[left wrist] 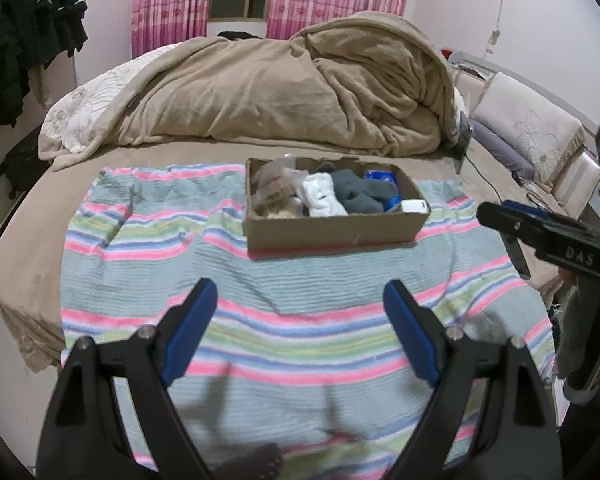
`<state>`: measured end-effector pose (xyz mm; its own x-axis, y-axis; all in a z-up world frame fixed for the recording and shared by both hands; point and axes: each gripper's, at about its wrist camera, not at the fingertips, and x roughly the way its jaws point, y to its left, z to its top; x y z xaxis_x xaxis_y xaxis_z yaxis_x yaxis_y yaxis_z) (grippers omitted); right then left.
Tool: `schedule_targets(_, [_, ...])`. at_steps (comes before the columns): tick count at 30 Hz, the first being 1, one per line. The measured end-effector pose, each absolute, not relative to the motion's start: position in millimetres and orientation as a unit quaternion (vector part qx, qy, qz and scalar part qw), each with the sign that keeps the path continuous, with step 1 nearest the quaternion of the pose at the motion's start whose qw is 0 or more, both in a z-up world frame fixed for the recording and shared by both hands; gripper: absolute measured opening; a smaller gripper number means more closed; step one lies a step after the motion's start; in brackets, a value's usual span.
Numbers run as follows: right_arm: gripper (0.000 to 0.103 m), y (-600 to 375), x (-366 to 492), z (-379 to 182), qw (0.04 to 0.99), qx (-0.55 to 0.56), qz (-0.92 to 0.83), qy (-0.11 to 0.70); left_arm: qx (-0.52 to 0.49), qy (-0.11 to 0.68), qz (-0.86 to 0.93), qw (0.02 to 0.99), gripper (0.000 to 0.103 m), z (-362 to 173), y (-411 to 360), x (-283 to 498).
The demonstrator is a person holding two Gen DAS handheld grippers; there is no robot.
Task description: Organize objects
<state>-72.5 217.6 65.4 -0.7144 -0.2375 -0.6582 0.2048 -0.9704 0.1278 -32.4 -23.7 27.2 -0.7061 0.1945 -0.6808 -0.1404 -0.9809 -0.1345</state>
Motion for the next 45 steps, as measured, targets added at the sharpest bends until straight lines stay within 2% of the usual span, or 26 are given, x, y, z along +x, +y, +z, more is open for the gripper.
schedule_targets(3, [0.069,214.3,-53.8,65.1,0.122,0.353,-0.928,-0.017,-0.366,-0.033,0.926,0.087,0.087,29.8,-21.4,-20.1])
schedule_targets(5, [0.069,211.8,-42.3,63.6,0.123,0.351,-0.928,-0.014,-0.362,-0.04,0.927,0.088,0.097,31.4,-20.5,-9.5])
schedule_targets(24, [0.073,215.0,17.9,82.0,0.12,0.312,-0.941,-0.046,-0.324,-0.026,0.941,0.097,0.098,63.7,-1.9,48.5])
schedule_targets(45, [0.073,221.9,31.5,92.0,0.123,0.299,-0.944,-0.059,-0.311,-0.022,0.945,0.102,0.098,78.3,3.6,61.8])
